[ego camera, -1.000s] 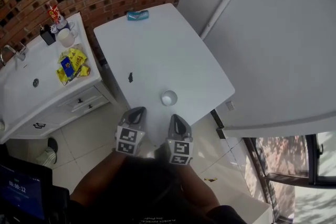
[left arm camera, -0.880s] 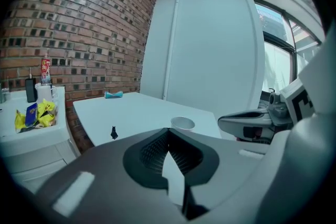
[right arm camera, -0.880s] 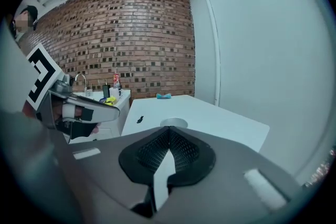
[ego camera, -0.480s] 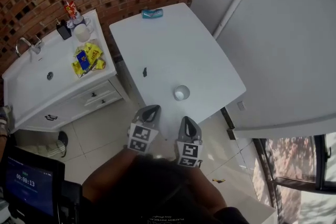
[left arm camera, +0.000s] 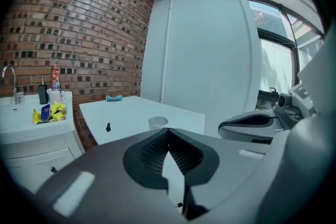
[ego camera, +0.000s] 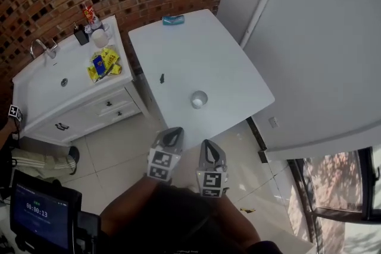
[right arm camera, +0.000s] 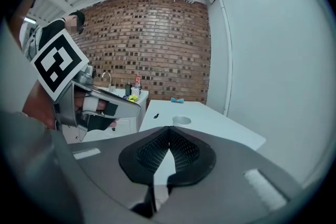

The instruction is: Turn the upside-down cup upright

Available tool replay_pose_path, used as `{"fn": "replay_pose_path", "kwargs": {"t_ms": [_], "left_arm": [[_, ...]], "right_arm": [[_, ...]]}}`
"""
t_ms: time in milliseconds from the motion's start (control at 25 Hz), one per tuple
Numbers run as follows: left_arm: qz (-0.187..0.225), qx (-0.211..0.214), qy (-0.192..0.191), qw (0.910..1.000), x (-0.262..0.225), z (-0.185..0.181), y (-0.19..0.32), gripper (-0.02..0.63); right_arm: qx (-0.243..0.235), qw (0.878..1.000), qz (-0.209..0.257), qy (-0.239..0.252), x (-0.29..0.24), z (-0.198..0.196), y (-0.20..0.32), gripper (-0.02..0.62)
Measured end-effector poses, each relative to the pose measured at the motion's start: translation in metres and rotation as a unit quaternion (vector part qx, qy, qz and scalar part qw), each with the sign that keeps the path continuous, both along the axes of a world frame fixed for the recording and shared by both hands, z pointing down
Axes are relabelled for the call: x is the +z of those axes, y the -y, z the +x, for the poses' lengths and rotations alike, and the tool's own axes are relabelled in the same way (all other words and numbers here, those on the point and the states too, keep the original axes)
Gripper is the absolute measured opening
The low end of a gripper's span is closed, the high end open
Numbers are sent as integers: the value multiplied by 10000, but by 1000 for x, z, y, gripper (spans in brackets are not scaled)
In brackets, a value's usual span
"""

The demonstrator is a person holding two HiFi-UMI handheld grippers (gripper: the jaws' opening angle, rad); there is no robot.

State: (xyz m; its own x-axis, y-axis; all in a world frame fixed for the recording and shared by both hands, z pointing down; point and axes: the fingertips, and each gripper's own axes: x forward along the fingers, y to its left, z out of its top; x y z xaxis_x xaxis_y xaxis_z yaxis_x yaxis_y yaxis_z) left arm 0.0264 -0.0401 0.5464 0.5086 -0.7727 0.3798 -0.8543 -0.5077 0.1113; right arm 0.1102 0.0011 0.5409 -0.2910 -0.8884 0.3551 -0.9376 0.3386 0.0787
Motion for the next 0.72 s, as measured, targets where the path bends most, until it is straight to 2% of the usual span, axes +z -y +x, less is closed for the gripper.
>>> {"fn": "replay_pose_path", "kwargs": {"t_ms": [240, 480, 720], "left_arm": [[130, -362, 93, 9992, -10, 6, -45, -3], [244, -756, 159, 9967, -16, 8, -99, -3], [268, -921, 248, 9951, -23, 7, -141, -3]], "right_arm": [[-159, 9996, 42, -213, -2, 19, -37, 12], [-228, 9995, 45, 191, -11, 38, -77, 12], [-175, 9984, 73, 533, -19, 41, -104, 12]]}}
